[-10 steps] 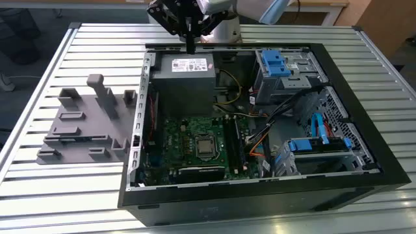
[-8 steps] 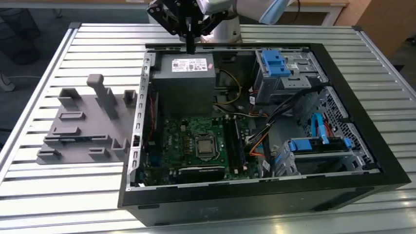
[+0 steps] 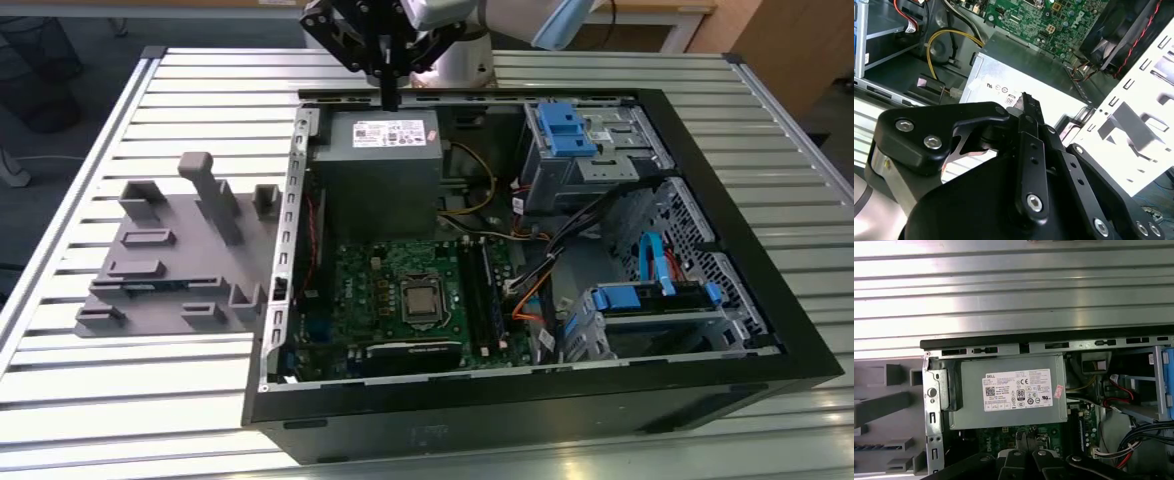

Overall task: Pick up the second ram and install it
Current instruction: 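Reach for the second ram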

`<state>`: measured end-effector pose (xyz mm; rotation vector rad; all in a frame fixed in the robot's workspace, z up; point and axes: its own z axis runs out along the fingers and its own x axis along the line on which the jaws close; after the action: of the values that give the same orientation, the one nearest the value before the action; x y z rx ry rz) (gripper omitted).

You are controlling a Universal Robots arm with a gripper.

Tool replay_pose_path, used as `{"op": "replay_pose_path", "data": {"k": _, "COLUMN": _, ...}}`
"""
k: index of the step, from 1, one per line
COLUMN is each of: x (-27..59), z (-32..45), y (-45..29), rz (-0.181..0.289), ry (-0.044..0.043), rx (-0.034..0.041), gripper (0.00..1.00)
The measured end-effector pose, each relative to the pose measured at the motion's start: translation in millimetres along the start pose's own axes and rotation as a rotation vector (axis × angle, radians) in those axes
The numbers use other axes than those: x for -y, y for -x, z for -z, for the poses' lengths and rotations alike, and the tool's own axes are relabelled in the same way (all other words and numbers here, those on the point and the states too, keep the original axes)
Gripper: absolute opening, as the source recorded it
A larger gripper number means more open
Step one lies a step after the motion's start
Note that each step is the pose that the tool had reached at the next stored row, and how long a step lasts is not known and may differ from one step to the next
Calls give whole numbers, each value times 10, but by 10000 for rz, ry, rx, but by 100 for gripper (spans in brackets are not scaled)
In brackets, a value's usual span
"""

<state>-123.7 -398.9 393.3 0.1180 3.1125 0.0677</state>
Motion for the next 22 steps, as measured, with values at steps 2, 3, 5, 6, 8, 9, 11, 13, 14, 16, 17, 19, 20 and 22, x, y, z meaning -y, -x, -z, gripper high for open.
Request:
{"op": "replay_pose_path", "data": {"k": 2, "x": 1, "z": 0, "y": -8, "rz": 0, "ry": 0, "rx": 0, "gripper": 11}}
{"op": "replay_pose_path", "data": {"k": 3, "x": 1, "z": 0, "y": -11, "rz": 0, "ry": 0, "rx": 0, "gripper": 11}}
{"op": "replay_pose_path", "data": {"k": 5, "x": 1, "z": 1, "y": -18, "rz": 0, "ry": 0, "rx": 0, "gripper": 11}}
{"op": "replay_pose_path", "data": {"k": 6, "x": 2, "z": 1, "y": -22, "rz": 0, "ry": 0, "rx": 0, "gripper": 11}}
{"op": "replay_pose_path", "data": {"k": 8, "x": 2, "z": 1, "y": -29, "rz": 0, "ry": 0, "rx": 0, "gripper": 11}}
{"op": "replay_pose_path", "data": {"k": 9, "x": 2, "z": 1, "y": -33, "rz": 0, "ry": 0, "rx": 0, "gripper": 11}}
{"op": "replay_pose_path", "data": {"k": 11, "x": 3, "z": 1, "y": -40, "rz": 0, "ry": 0, "rx": 0, "gripper": 11}}
{"op": "replay_pose_path", "data": {"k": 13, "x": 4, "z": 2, "y": -47, "rz": 0, "ry": -1, "rx": 0, "gripper": 11}}
{"op": "replay_pose_path", "data": {"k": 14, "x": 4, "z": 2, "y": -50, "rz": 0, "ry": 0, "rx": 0, "gripper": 11}}
{"op": "replay_pose_path", "data": {"k": 16, "x": 4, "z": 2, "y": -57, "rz": 0, "ry": 0, "rx": 0, "gripper": 11}}
{"op": "replay_pose_path", "data": {"k": 17, "x": 5, "z": 2, "y": -61, "rz": 0, "ry": 0, "rx": 0, "gripper": 11}}
{"op": "replay_pose_path", "data": {"k": 19, "x": 5, "z": 2, "y": -69, "rz": 1, "ry": 0, "rx": 0, "gripper": 11}}
{"op": "replay_pose_path", "data": {"k": 20, "x": 6, "z": 2, "y": -74, "rz": 1, "ry": 0, "rx": 0, "gripper": 11}}
{"op": "replay_pose_path", "data": {"k": 22, "x": 7, "z": 2, "y": -86, "rz": 0, "ry": 0, "rx": 0, "gripper": 11}}
